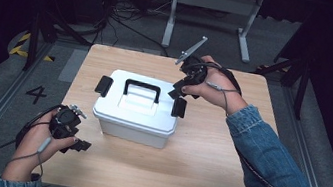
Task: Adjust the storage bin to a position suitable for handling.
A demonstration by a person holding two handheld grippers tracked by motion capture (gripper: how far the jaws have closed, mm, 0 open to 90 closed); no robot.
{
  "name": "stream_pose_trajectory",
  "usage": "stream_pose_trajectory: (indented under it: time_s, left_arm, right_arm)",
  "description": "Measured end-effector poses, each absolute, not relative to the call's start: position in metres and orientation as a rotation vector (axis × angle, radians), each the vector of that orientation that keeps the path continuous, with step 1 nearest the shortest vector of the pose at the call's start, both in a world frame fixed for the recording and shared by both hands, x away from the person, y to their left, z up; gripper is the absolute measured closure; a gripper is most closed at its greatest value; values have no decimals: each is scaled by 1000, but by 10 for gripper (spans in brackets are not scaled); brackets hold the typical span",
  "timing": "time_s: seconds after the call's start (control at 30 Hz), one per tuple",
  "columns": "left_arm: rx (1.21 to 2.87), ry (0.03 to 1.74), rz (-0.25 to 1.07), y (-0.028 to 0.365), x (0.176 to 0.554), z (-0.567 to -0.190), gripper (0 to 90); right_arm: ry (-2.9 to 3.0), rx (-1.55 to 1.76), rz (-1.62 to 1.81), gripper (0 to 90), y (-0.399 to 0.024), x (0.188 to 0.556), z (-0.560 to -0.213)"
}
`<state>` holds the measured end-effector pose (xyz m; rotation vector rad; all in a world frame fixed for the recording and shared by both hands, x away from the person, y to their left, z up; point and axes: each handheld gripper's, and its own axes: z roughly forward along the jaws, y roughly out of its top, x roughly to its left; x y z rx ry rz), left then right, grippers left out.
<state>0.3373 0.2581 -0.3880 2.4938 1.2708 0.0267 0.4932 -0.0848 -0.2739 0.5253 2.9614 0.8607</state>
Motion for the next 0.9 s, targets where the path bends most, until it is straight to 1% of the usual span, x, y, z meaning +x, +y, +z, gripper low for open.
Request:
stream_pose_trajectory:
  time_s: [0.3,0.67,0.8,0.83,0.9]
  left_arm:
    - [2504,1264,26,257,339,-389,280]
    - [2504,1259,21,257,343,-389,280]
    - [2508,1250,17,256,345,-390,280]
    - [2504,1255,12,256,346,-390,279]
    - [2510,1246,13,256,347,-389,279]
  right_arm:
    - [2994,522,865,567,-59,501,-284]
    - [3021,481,881,595,-32,501,-294]
    - [3037,506,871,626,-27,505,-298]
    - [3038,511,862,661,-26,507,-300]
    - [3036,510,857,678,-25,507,-300]
